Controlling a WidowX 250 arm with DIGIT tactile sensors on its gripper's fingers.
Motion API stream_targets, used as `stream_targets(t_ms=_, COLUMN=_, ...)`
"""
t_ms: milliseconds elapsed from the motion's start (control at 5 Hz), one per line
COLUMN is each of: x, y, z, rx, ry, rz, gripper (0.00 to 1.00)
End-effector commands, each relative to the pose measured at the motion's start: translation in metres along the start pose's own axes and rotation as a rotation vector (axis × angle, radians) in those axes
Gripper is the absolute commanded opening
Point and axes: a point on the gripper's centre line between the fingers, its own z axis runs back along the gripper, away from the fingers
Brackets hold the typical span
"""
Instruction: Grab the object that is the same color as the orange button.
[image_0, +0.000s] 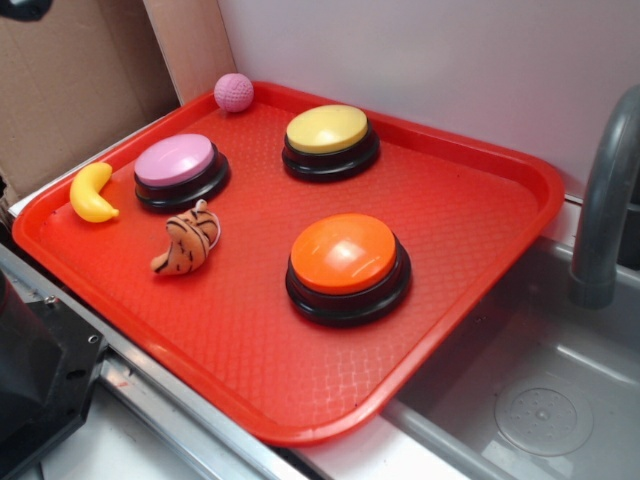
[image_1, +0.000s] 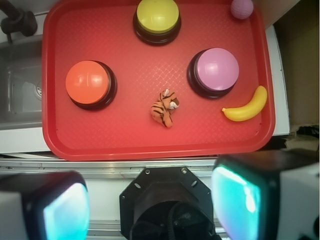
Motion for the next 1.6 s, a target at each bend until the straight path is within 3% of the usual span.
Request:
stream_targets(t_ms=0, x=0.000, y=0.000, z=0.000, rx=0.000, ry=0.000, rz=0.000, gripper=1.00)
stream_targets(t_ms=400, x=0.011, y=0.001, z=-0.030, rx=0.042, ry=-0.055, rz=0.066, gripper=1.00)
stream_targets(t_ms=800, x=0.020, y=0.015, z=-0.066, rx=0.013, ry=-0.074, rz=0.061, gripper=1.00)
stream_targets(t_ms=1400, x=0.039, y=0.034, z=-0.134, rx=0.088, ry=-0.028, rz=0.147, gripper=1.00)
